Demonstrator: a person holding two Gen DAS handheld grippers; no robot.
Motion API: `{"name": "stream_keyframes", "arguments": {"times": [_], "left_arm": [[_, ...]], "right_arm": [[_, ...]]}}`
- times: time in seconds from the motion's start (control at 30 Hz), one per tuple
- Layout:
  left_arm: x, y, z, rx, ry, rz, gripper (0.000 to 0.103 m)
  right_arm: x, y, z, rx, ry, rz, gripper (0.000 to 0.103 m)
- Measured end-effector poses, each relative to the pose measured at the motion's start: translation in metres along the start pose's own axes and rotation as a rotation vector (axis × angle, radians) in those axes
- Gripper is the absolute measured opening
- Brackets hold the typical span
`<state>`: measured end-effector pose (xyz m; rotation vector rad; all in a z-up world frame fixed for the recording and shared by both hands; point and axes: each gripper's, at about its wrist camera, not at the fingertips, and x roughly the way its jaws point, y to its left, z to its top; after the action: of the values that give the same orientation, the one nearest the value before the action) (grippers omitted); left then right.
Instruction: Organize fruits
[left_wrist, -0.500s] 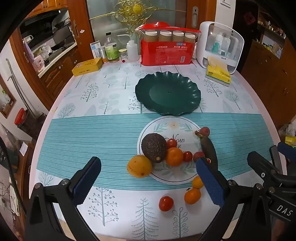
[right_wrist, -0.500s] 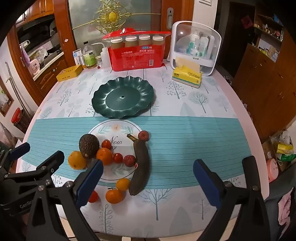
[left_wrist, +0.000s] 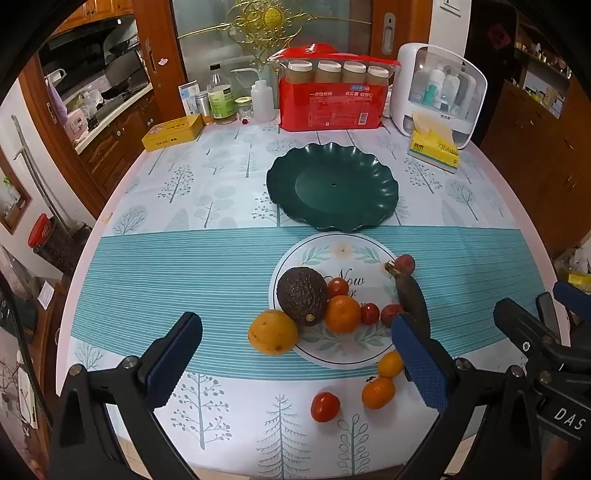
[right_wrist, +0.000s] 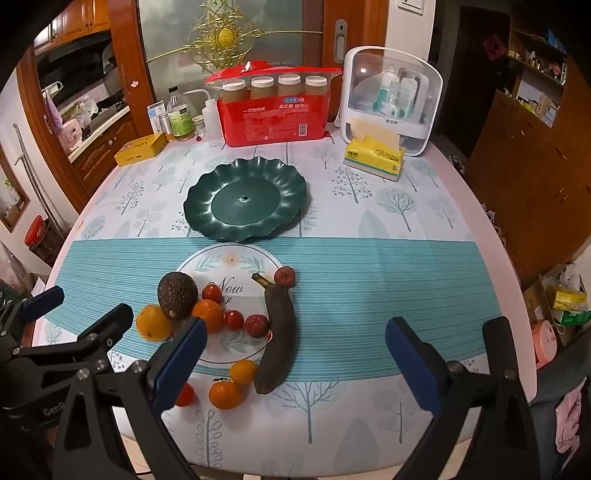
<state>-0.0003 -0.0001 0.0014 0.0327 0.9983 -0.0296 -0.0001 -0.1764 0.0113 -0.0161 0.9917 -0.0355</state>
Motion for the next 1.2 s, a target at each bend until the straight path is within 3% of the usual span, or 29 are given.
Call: {"name": "stream_keyframes", "arguments": {"times": [1.2], "left_arm": [[-0.01, -0.008, 0.007, -0.017, -0.023, 0.009, 0.102]], "right_arm": [[-0.001, -0.001, 0.003, -0.001, -0.018, 0.021, 0.098]]}}
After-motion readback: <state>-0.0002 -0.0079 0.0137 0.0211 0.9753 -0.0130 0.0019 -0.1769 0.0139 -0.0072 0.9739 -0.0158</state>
